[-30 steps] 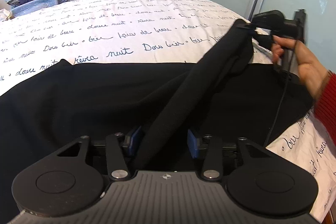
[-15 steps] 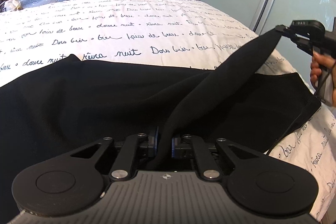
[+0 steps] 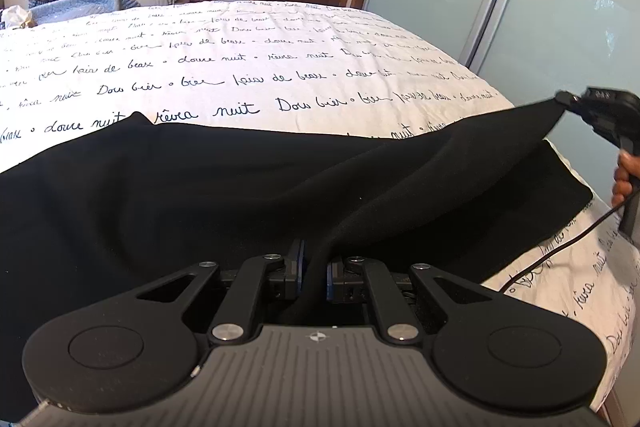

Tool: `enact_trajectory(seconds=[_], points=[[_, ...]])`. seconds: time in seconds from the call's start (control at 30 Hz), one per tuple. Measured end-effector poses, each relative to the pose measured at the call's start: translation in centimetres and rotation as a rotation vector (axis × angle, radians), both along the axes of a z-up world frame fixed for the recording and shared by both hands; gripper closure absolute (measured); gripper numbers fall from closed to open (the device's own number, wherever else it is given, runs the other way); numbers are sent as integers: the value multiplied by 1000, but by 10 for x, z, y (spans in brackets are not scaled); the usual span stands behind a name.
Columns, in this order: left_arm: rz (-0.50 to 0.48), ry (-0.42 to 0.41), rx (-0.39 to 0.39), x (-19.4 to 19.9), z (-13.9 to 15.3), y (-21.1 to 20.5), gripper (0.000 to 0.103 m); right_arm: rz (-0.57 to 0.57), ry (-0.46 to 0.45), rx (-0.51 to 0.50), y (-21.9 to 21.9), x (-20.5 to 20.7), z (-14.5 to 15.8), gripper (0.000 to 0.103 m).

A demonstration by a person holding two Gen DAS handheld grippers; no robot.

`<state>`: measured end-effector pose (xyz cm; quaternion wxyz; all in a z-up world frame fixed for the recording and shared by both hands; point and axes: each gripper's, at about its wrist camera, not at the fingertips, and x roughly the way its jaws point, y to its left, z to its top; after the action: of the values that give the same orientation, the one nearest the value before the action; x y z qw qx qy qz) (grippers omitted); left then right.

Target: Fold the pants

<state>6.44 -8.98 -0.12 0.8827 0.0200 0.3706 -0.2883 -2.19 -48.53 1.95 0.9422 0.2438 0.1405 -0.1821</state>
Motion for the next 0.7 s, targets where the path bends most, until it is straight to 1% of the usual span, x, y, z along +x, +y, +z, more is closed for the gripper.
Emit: enact_trajectory(seconds=[0.1,0.3,0.37,0.4,0.53,0.6,0.7], points=[[-7,-3,8,-2,0,0,89,-29,14,18,-2,-19,-10,96],[-37,-20,35,-8,-1,-2,89,-92,58,11,-3,-48,-22,96],[-43,-27,44,-9,-2,-3,89,-98,71,14,-4,-57,-26,96],[-44,-29,49,-10,-4,-4,89,-74,88,39,-7,-58,-29,96],[-32,-5,54,-6,-7,-6,89,-23,76,209,-15,-59,-44,96],[-29,-2,51,-5,-6,-5,89,-36,56,292,-16,-59,-51,94],[-29,-4,55,-4,-6,-6,89,-64,60,430,-21,-60,-65,94]])
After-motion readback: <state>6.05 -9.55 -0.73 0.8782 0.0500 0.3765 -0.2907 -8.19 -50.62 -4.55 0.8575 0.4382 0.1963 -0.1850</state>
